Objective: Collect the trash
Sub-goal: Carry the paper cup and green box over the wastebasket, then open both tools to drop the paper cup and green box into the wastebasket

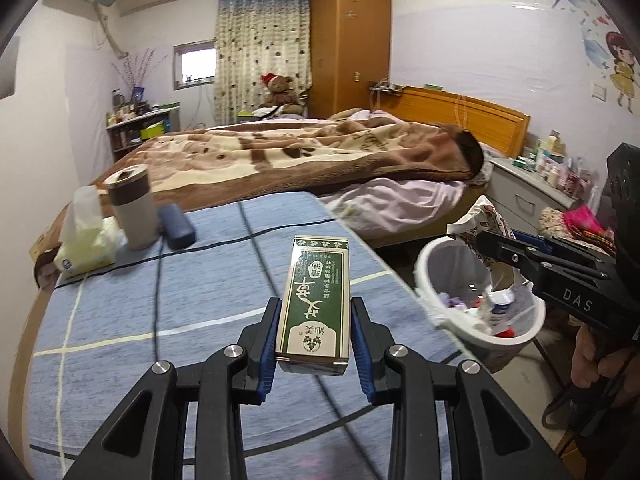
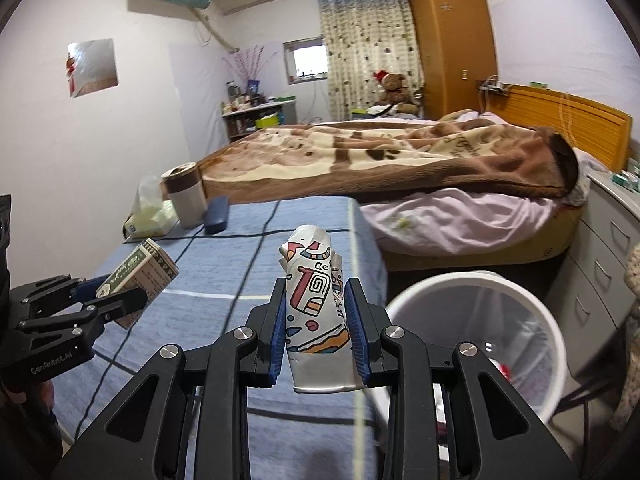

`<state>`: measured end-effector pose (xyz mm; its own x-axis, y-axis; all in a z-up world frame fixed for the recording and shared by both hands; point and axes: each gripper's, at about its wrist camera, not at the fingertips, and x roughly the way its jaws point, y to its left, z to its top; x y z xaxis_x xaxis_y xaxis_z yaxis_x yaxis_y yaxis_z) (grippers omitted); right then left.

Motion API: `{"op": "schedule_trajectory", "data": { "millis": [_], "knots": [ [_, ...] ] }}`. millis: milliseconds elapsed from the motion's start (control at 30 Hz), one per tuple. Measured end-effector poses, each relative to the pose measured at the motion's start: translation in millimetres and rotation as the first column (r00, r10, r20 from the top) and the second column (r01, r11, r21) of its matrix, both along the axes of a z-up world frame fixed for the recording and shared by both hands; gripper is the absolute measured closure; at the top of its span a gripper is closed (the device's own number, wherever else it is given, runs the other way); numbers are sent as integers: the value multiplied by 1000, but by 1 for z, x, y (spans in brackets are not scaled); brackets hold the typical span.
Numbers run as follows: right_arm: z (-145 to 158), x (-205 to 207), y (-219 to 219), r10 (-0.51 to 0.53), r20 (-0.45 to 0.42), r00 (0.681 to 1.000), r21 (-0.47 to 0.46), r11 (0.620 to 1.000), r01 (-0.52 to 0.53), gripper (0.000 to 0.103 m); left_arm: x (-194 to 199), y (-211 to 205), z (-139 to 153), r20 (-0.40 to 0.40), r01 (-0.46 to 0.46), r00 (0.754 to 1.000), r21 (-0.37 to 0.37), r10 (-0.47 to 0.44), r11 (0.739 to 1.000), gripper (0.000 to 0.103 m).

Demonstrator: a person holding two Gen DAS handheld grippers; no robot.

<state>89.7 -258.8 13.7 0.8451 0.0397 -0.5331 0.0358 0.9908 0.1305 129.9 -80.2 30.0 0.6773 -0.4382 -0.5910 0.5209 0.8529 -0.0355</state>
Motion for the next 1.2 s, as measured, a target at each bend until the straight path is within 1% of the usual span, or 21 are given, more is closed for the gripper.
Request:
{"op": "schedule_trajectory", "data": {
  "millis": [133,367,500,700,767,867,1033,1133,1200],
  "knots": [
    [2,-12,-17,-44,8,999,-14,999,44,74,-7,-26,1,5,41,999,2,-41,999,70],
    [1,-26,-50,-130,2,992,-26,991,130,74,-15,-75,2,0,123,992,-20,-123,992,70],
    [-2,-32,-68,-179,-9,984,-34,983,178,74,-20,-107,-2,-14,182,983,-18,-183,983,70],
    [-12,-38,-94,-242,-49,969,-31,970,241,74,-21,-143,-11,-43,237,970,-21,-238,971,70],
    [-15,-40,-100,-259,-60,964,-32,966,257,74,-20,-151,-13,-49,247,967,-22,-248,969,70],
    [-20,-41,-107,-272,-76,959,-29,962,271,74,-21,-163,-17,-44,258,965,0,-257,966,70],
    [-29,-44,-114,-293,-106,950,-43,956,290,74,-18,-179,-25,-64,260,964,-9,-260,966,70],
    [-31,-43,-121,-304,-116,946,-48,953,301,74,-19,-188,-29,-64,268,962,3,-267,963,70],
    [-33,-42,-126,-309,-123,943,-41,951,306,74,-17,-192,-32,-83,273,959,-5,-272,962,70]
  ]
}}
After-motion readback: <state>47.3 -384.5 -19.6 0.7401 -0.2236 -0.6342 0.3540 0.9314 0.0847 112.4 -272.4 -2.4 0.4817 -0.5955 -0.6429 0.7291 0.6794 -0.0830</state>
